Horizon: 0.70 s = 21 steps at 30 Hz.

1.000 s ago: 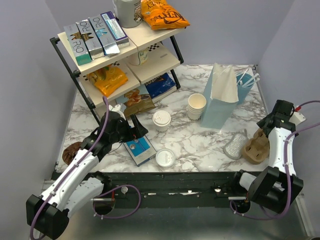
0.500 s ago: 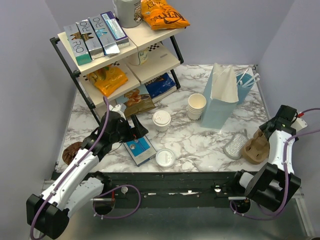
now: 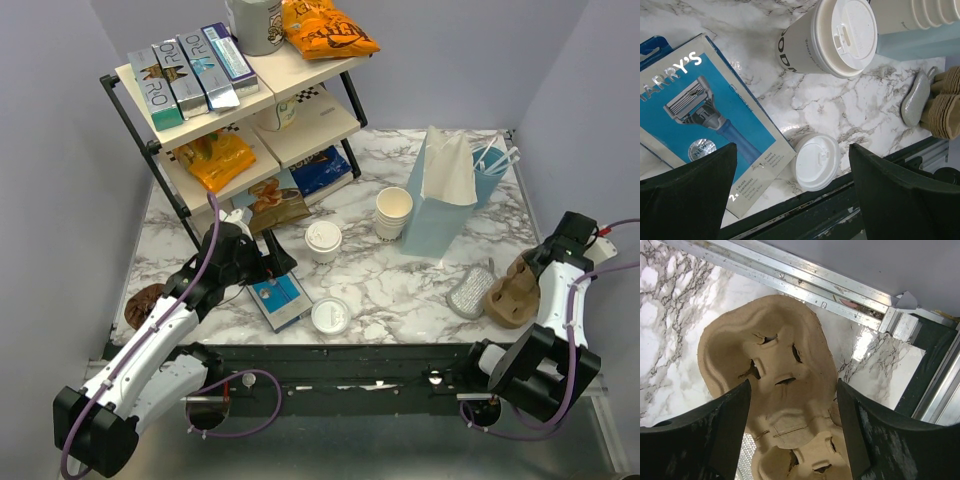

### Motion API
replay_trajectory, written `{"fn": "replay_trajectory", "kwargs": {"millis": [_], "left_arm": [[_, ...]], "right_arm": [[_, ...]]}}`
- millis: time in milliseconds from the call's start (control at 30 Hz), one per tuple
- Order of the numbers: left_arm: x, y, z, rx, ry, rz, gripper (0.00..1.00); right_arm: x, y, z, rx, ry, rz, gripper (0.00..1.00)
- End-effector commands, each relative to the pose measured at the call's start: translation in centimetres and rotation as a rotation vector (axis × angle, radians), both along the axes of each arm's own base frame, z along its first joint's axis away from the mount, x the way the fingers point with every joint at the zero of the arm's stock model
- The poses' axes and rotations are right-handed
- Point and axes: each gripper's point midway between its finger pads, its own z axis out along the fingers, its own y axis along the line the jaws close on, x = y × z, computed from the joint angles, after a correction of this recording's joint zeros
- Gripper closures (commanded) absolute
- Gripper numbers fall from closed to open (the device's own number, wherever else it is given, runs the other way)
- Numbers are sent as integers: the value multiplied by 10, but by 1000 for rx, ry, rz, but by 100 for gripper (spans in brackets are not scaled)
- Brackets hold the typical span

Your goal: Pack the takeout coffee

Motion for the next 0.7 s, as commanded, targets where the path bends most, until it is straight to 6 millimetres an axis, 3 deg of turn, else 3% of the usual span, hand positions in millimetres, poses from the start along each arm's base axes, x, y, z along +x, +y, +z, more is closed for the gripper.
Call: {"fn": "replay_trajectory", "kwargs": {"millis": [0,267,400,633,667], "left_arm": [[1,-4,4,-16,-16,-24,1],[2,-7,5,-32,-23,-37,1],[1,-7,4,-28,-19,-37,1],[0,-6,4,-25,-15,-38,1],[0,-7,5,-26,-18,-38,1]], "right_arm": [[-7,-2,-8,0,14,-30,23],[-11,-7,-9,-16,21,-66,23],[-8,-9,-4,-36,-9,-64,29],[-8,-9,-11,-14,3,-68,31],[-8,-9,-12,-12,2,-70,35]]}}
